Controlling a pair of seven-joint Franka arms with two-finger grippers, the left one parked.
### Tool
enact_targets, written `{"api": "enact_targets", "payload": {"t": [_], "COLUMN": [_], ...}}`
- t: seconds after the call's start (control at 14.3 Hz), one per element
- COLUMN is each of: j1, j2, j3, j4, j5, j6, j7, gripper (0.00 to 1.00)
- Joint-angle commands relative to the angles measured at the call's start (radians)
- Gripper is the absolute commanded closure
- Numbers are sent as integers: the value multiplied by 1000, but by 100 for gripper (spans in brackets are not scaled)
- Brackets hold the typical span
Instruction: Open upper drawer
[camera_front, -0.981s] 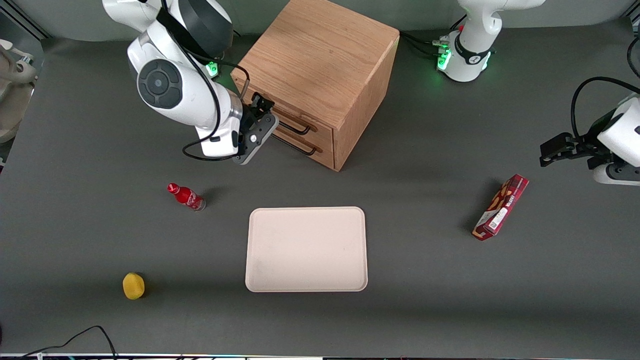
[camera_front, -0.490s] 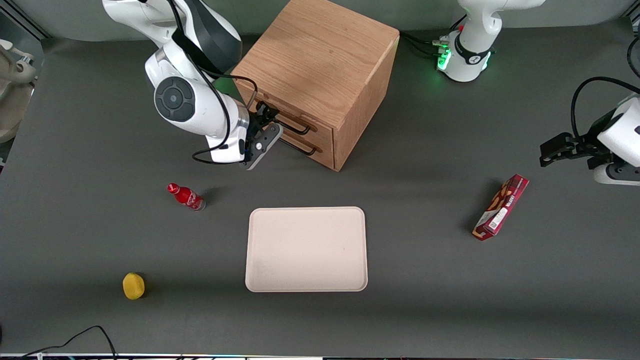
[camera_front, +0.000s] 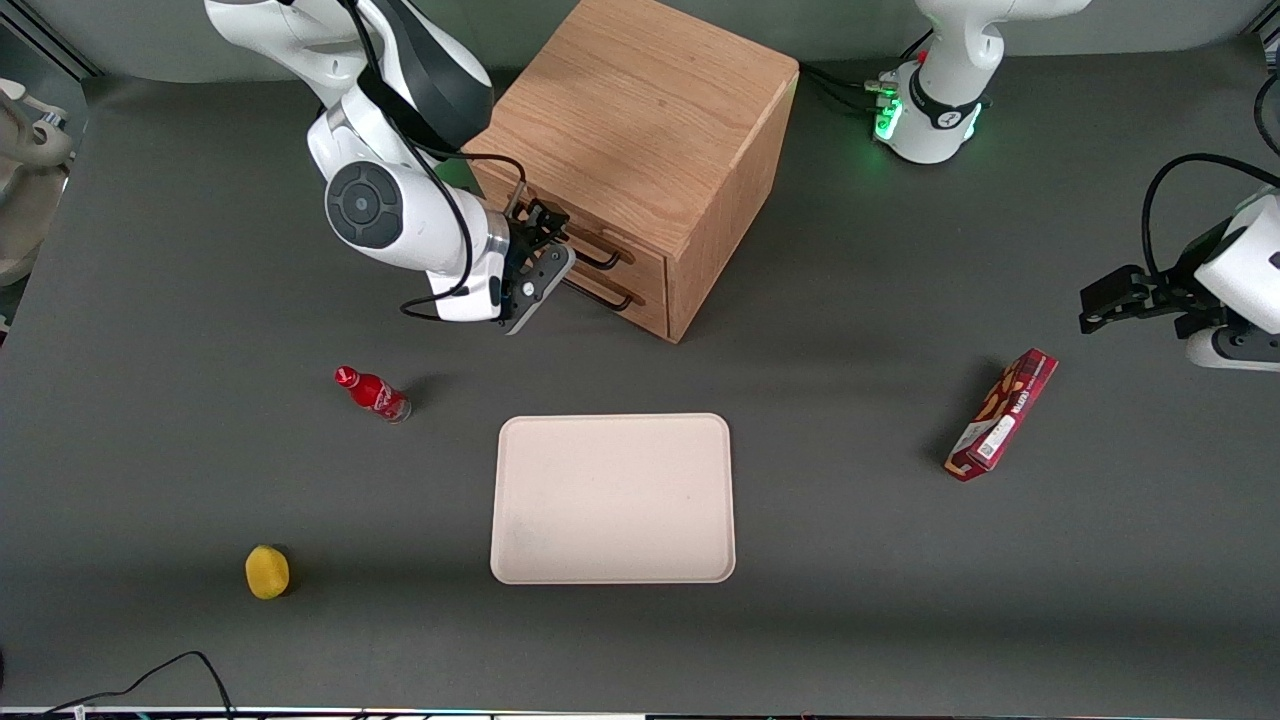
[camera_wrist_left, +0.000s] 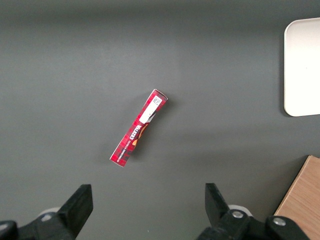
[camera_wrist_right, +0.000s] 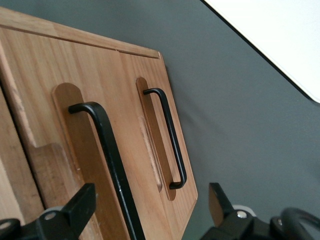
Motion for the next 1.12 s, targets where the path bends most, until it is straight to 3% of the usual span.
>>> {"api": "enact_targets", "payload": {"t": [0.0,1.05], "j1": [1,1], "j2": [-34,-36], "j3": [-3,11], "j4": [-51,-104], "j5": [30,32], "j6": [43,106], "j7": [-25,-25], "gripper": [0,0]}}
